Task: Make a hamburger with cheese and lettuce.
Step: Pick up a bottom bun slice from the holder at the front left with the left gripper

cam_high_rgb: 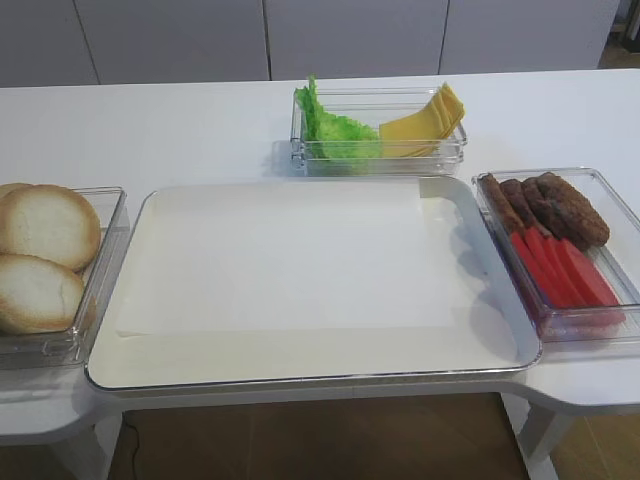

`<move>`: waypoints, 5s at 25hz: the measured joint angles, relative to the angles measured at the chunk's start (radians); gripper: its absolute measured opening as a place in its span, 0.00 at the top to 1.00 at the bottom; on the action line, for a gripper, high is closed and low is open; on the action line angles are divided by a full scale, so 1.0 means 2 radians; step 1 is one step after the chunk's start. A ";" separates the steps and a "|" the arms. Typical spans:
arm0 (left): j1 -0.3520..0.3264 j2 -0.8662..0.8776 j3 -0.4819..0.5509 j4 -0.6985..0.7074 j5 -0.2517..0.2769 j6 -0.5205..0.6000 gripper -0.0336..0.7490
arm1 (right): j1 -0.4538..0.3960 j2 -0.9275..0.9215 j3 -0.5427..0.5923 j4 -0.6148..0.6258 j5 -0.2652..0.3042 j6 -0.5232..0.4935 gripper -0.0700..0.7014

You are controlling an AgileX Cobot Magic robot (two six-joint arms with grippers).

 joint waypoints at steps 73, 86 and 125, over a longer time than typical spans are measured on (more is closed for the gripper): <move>-0.019 0.110 -0.004 0.002 -0.015 0.177 0.81 | 0.000 0.000 0.000 0.000 0.000 0.000 0.73; -0.019 0.110 -0.004 0.002 -0.012 0.190 0.78 | 0.000 0.000 0.000 0.000 0.000 0.000 0.73; -0.019 0.121 -0.005 0.000 -0.012 0.201 0.84 | 0.000 0.000 0.000 0.000 0.000 0.000 0.73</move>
